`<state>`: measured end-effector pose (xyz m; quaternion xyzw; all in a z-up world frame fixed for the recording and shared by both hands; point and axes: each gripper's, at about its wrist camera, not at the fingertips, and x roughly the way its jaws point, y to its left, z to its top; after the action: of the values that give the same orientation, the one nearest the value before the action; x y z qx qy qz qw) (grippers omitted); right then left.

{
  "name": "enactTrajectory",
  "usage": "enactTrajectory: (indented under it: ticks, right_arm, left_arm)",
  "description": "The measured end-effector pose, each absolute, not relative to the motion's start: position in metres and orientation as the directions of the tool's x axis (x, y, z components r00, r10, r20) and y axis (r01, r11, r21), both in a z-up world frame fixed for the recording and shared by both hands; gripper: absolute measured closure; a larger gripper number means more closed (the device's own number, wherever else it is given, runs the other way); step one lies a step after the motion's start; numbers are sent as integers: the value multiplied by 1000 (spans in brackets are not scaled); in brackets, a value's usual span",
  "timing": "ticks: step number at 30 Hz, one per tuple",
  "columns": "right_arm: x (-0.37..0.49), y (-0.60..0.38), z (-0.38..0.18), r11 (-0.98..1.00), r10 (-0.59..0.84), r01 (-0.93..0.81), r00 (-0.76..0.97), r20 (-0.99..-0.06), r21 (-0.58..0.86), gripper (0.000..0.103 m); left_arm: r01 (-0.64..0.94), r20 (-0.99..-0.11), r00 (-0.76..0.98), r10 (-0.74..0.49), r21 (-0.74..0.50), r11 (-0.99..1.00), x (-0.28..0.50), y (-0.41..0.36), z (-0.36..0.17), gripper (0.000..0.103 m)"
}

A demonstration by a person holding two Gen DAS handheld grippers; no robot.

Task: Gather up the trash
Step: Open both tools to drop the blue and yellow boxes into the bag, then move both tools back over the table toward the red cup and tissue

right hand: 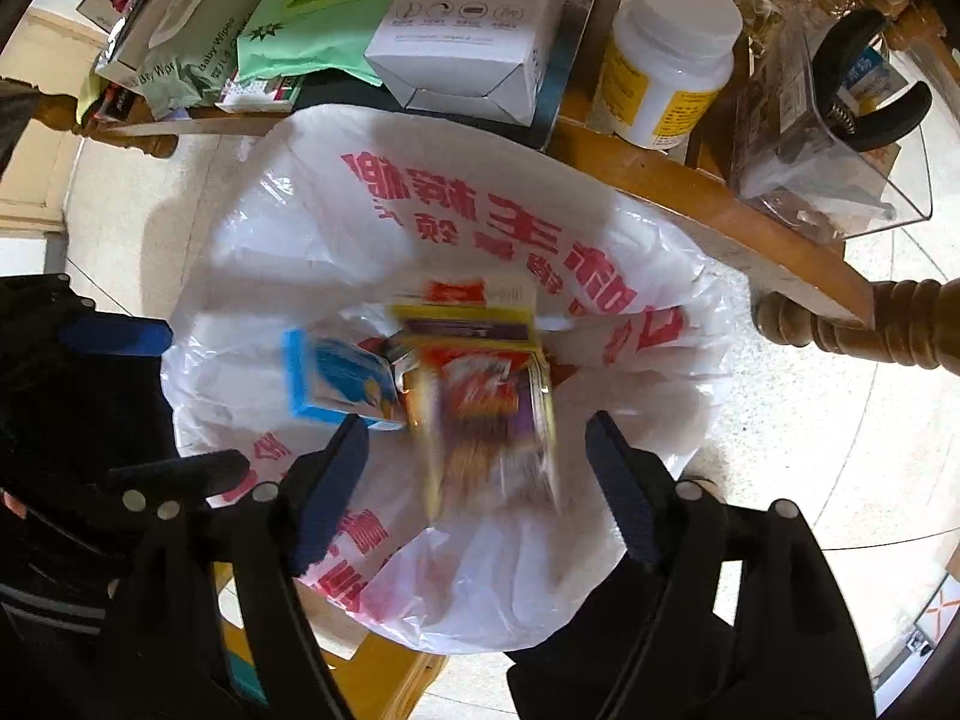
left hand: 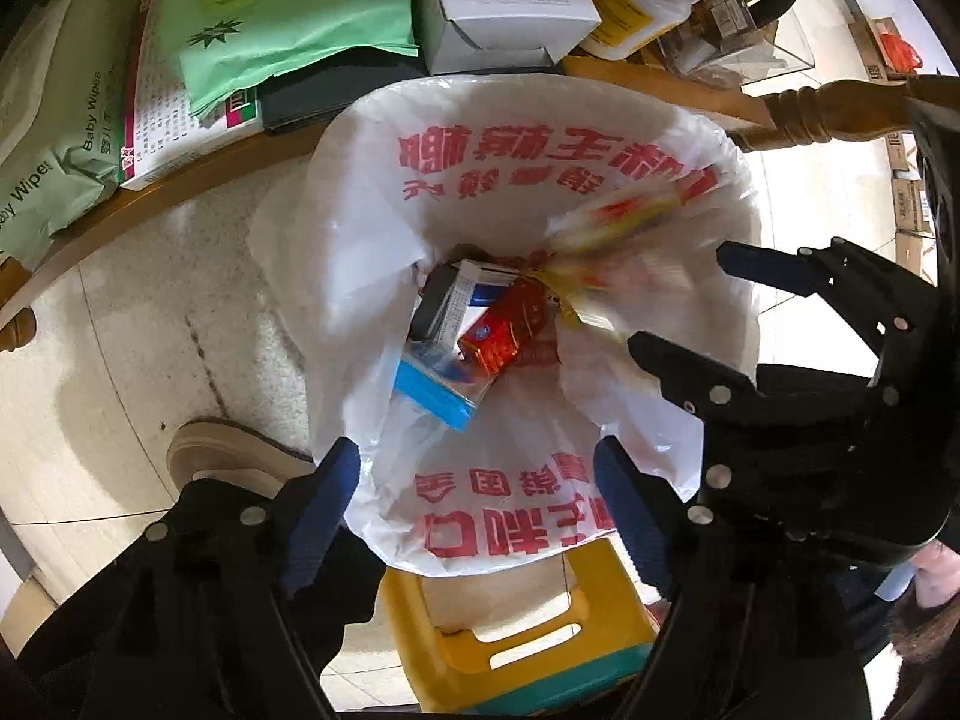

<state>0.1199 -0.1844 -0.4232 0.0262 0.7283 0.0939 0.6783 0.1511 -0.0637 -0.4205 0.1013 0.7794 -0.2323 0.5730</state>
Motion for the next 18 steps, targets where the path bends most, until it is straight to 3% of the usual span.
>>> enactTrajectory:
  ticks: [18]
  right_arm:
    - [111, -186, -412, 985, 154, -69, -61, -986, 158, 30]
  left_arm:
    - [467, -956, -281, -87, -215, 858, 144, -75, -403, 22]
